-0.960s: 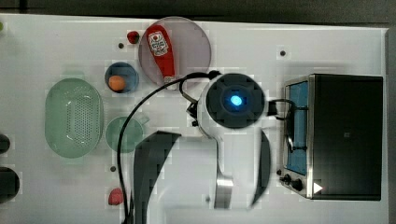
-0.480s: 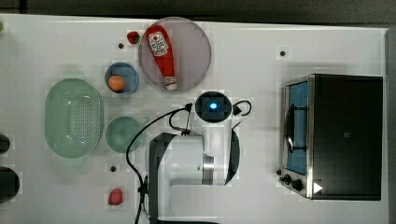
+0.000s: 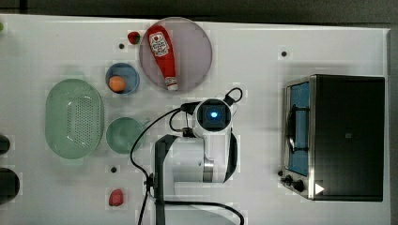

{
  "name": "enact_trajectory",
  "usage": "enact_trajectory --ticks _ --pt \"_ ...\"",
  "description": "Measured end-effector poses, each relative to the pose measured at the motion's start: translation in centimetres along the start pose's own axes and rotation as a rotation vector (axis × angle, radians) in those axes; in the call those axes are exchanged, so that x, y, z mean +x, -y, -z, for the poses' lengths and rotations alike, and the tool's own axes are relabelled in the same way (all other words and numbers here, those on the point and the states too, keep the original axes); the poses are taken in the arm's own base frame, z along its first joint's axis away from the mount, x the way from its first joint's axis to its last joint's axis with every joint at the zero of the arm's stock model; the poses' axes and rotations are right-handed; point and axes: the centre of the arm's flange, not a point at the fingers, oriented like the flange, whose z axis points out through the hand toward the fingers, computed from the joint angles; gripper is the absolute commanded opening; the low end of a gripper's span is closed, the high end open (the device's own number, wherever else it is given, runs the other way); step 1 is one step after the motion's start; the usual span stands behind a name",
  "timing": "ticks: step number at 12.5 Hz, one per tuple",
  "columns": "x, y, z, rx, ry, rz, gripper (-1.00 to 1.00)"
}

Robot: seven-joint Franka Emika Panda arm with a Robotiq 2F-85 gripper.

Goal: Pick Banana and place it in mug.

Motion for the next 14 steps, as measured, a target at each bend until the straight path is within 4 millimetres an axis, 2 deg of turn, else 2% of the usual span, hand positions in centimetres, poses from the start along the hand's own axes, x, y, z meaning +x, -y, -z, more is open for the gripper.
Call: enact_trajectory --ticks 2,7,9,12,13,14 --pt "0.5 -0.3 -1.5 -0.008 -0.011 0.069 1.00" --pt "-1.4 -0.7 -8.2 -0.003 0.025 0.082 1.00" --pt "-2.5 -1.3 -10.3 0.002 0.061 0.078 0.43" --pt "-0.6 -1.0 -8.3 -0.004 0.014 0.090 -0.25" --pt "-0.5 -1.1 -7.6 -0.006 -0.008 0.081 -0.37" --pt "-0.7 -1.6 -6.8 -0.011 -0.014 0.074 -0.37"
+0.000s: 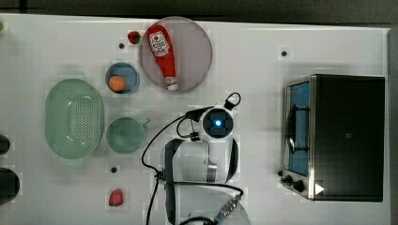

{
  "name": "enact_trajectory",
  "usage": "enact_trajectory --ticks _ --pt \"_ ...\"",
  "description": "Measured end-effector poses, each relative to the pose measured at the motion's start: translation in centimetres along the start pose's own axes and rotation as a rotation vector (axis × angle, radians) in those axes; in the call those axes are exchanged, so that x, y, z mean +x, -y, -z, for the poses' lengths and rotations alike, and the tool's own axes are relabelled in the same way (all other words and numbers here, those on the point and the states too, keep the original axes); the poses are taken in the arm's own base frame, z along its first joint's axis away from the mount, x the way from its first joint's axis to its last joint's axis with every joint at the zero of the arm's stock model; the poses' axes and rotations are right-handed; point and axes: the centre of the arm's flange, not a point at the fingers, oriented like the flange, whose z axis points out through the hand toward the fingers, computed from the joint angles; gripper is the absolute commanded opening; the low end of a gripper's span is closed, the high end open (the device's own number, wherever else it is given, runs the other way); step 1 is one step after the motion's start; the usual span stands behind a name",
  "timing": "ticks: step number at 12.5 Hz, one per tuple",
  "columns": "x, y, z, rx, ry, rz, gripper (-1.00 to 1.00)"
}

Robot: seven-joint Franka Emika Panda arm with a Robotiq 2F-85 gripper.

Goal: Pick Banana and place it in mug.

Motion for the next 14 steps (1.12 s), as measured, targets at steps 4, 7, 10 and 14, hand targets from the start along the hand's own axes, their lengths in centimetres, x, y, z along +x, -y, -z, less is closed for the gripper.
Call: enact_trajectory --ticks 4,7,10,14 --pt "-0.4 -1.3 3.7 -0.004 -0.016 -0.021 -0.37" --pt "-2.2 -1.1 9.0 0.039 0.081 -0.037 -0.37" --pt "-3.0 -1.6 20.6 0.013 -0.012 -0.035 -0.37" --pt "-4.0 1.3 34.4 -0.030 -0.140 -0.061 -0.37"
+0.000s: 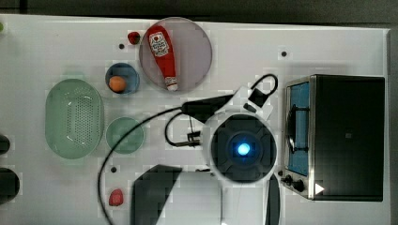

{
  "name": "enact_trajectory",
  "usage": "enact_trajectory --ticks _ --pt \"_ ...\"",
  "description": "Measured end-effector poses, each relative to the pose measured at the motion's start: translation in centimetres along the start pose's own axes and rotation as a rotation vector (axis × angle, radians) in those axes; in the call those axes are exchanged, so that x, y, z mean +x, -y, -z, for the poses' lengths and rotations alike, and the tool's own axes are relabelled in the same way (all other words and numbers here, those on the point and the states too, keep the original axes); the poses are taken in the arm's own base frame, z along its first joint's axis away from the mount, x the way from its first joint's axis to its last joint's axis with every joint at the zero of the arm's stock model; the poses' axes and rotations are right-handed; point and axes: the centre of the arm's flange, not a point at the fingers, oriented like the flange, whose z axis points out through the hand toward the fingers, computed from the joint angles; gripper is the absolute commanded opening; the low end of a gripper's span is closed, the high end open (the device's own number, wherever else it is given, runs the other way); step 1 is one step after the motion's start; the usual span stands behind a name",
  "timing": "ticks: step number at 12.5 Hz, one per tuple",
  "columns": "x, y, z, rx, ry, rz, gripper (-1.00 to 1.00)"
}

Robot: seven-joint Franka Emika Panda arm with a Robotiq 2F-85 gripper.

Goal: Pick Banana and place it in mug.

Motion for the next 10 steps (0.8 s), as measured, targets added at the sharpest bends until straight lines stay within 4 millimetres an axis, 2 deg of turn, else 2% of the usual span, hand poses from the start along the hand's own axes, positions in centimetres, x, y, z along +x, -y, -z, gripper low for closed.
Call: enact_trajectory --ticks 2,4,6,10 --pt "-0.1 2.9 1.9 -0.013 -0.003 -0.002 -0.37" --pt "0.8 7.1 1.5 -0.007 -0.007 -0.012 -0.37" --pt "1.2 11.3 -0.9 0.017 0.068 -0.035 -0.37" --pt "0.5 17.8 -7.9 -0.011 0.214 -0.109 -0.37"
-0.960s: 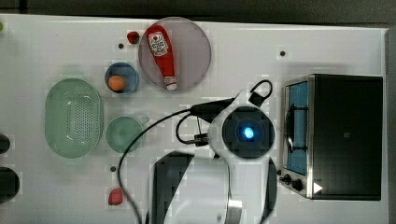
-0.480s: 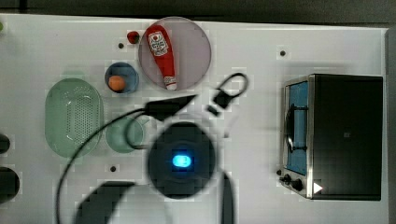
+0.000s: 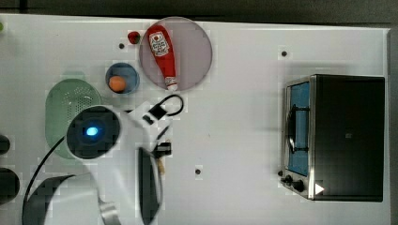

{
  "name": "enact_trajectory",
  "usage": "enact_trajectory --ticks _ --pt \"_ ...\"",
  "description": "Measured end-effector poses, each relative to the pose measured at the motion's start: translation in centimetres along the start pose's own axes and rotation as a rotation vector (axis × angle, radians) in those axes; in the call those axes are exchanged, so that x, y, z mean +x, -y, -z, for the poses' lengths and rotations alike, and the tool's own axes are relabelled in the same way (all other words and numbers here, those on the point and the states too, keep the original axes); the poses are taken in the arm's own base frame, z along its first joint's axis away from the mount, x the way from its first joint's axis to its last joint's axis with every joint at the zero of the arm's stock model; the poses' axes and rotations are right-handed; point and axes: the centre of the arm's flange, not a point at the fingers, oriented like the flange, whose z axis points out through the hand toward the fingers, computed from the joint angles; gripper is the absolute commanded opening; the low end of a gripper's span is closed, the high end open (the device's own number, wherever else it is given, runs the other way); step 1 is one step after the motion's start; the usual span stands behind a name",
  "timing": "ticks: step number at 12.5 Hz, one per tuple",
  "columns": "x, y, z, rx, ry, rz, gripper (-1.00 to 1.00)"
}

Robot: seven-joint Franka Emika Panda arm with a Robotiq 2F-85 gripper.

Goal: Pick Banana and place it in mug.

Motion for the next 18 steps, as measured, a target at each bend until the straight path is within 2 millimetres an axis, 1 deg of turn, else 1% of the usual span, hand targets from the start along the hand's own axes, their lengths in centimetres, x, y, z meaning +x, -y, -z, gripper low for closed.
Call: enact_trajectory --ticks 2,3,6,8,9,11,12,13,15,16,18 --pt "1.0 3.3 -2.3 0.000 -0.017 -0.013 -0.37" --pt "1.3 4.4 -3.4 0.011 -0.031 -0.022 -0.37" --pt "1.8 7.6 -5.9 0.047 -0.093 -0.006 -0.37" --pt "2.3 8.6 -7.7 0.077 -0.155 0.010 -0.37" --pt "2.3 8.8 -9.1 0.088 -0.144 0.005 -0.37" --pt "2.0 8.1 -11.7 0.090 -0.116 -0.010 -0.37" --pt "1.7 7.6 -12.9 0.083 -0.094 -0.014 -0.29" --pt "1.7 7.6 -13.8 0.082 -0.073 -0.017 -0.09" --pt "2.2 7.9 -15.9 0.078 -0.060 -0.005 0.36" --pt "2.4 7.8 -16.6 0.083 -0.052 -0.016 0.58" --pt "2.0 6.9 -17.5 0.077 -0.016 -0.046 1.00"
